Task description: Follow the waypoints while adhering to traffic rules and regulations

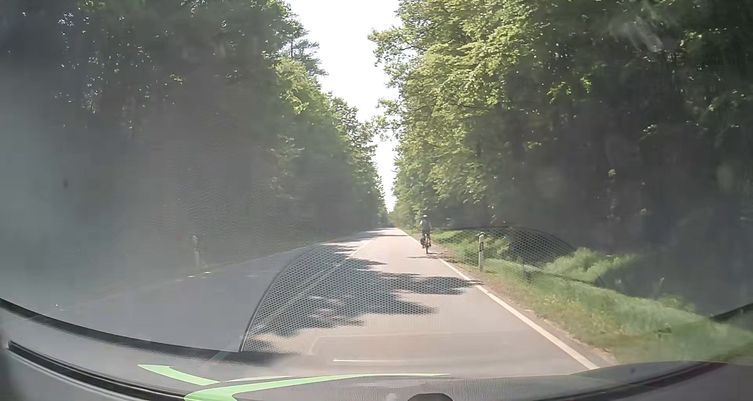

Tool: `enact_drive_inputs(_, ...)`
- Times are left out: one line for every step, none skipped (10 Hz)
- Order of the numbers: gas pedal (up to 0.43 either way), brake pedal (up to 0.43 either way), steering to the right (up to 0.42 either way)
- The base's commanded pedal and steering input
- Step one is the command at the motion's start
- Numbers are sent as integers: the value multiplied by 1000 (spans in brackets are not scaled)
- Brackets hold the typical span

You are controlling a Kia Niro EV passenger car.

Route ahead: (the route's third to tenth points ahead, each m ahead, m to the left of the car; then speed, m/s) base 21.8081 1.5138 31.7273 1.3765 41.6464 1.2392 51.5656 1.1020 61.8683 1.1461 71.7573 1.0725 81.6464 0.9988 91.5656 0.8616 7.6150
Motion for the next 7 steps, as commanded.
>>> enact_drive_inputs(39, 0, -5)
enact_drive_inputs(47, 0, -6)
enact_drive_inputs(47, 0, -6)
enact_drive_inputs(47, 0, -6)
enact_drive_inputs(47, 0, -6)
enact_drive_inputs(47, 0, -6)
enact_drive_inputs(47, 0, -6)
